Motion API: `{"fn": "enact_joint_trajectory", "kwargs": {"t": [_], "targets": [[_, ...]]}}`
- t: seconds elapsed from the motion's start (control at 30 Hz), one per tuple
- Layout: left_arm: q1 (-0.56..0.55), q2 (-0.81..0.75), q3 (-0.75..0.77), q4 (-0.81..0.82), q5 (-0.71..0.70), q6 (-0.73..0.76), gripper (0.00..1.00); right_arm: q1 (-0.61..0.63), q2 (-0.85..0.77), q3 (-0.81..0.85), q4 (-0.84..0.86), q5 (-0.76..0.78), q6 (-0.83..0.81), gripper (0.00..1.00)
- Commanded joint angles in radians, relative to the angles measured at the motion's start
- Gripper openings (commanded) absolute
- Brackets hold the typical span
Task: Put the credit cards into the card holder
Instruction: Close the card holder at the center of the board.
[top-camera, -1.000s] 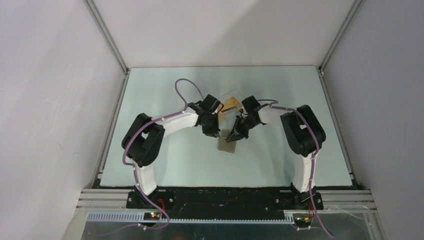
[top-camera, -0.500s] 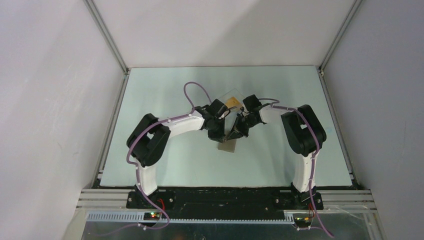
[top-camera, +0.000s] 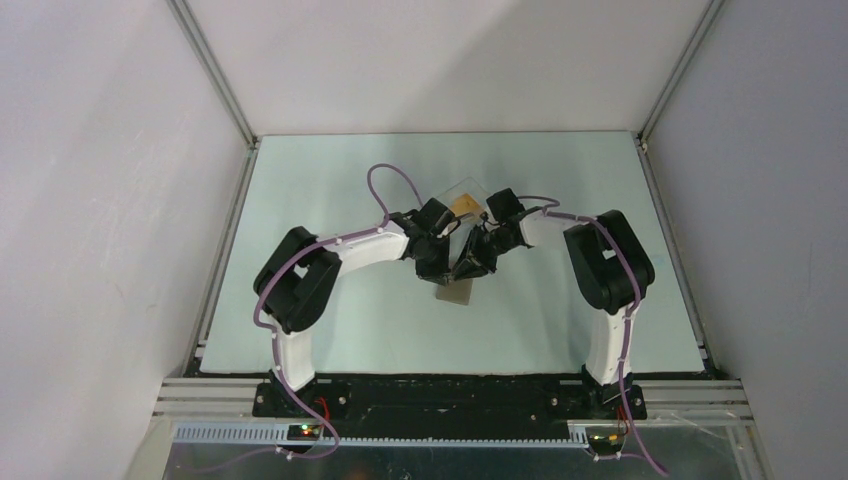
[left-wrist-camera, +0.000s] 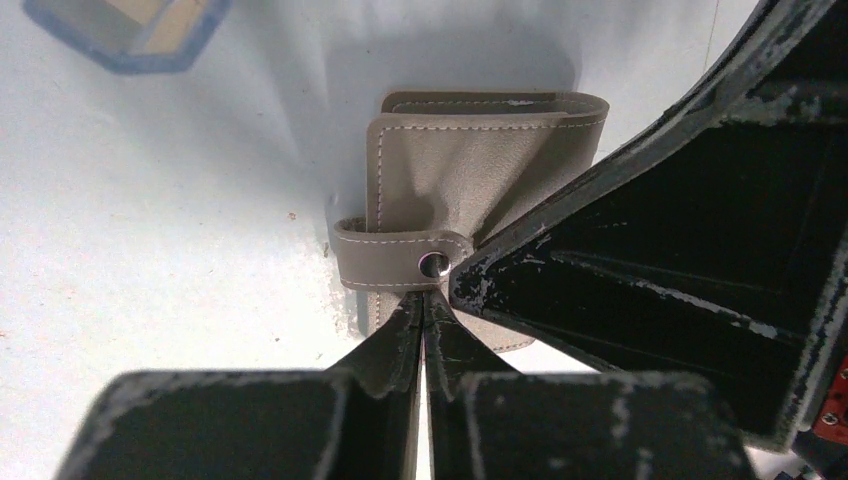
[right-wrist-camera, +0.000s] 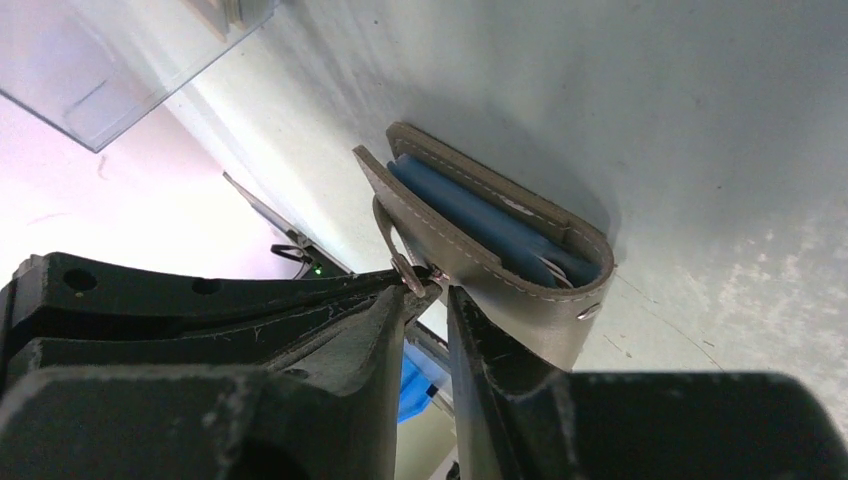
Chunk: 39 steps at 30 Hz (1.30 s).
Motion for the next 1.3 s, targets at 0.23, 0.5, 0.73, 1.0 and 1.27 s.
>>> {"fn": "enact_joint_trajectory", "kwargs": {"t": [0.23, 0.5, 0.73, 1.0, 1.27], "targets": [[-0.002, -0.029, 0.006, 0.015, -0.012, 0.013, 0.05, -0.022, -0.082, -0.077, 0.127, -0.08, 0.053, 0.28], [0.0, -0.064, 0.013, 0.014, -0.008, 0.03, 0.06, -0.025, -0.029, -0.08, 0.24, -0.114, 0.135, 0.24], [-0.001, -0.039, 0.019, 0.015, 0.0, 0.028, 0.06, -0.026, -0.004, -0.079, 0.203, -0.096, 0.131, 0.19], [-0.002, -0.045, 0.006, 0.014, -0.004, 0.032, 0.06, -0.023, -0.033, -0.079, 0.111, -0.057, 0.055, 0.22], [-0.002, -0.035, 0.009, 0.014, -0.001, 0.03, 0.06, -0.017, -0.025, -0.079, 0.099, -0.056, 0.052, 0.22]]}}
